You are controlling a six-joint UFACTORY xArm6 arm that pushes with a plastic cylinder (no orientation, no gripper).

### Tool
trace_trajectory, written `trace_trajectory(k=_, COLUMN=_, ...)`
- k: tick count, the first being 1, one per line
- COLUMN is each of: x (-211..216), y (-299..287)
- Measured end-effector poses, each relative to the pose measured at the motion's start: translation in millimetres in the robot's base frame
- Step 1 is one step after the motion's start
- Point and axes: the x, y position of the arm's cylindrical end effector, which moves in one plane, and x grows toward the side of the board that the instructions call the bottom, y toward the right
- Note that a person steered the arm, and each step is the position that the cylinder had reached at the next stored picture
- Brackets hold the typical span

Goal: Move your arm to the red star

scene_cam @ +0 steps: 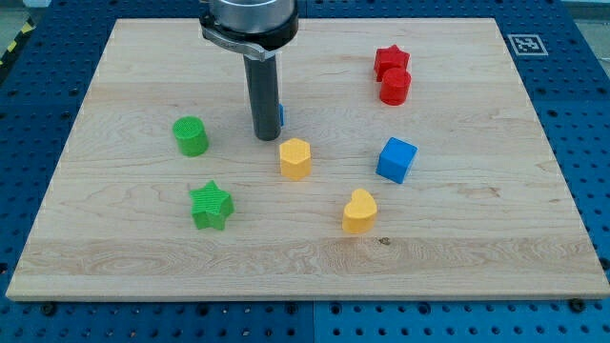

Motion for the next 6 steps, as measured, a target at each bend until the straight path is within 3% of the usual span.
trace_trajectory(k=2, x=3, y=62)
trace_trajectory(k=3, x=-22, y=64)
trace_trajectory(k=6, x=-162, y=55)
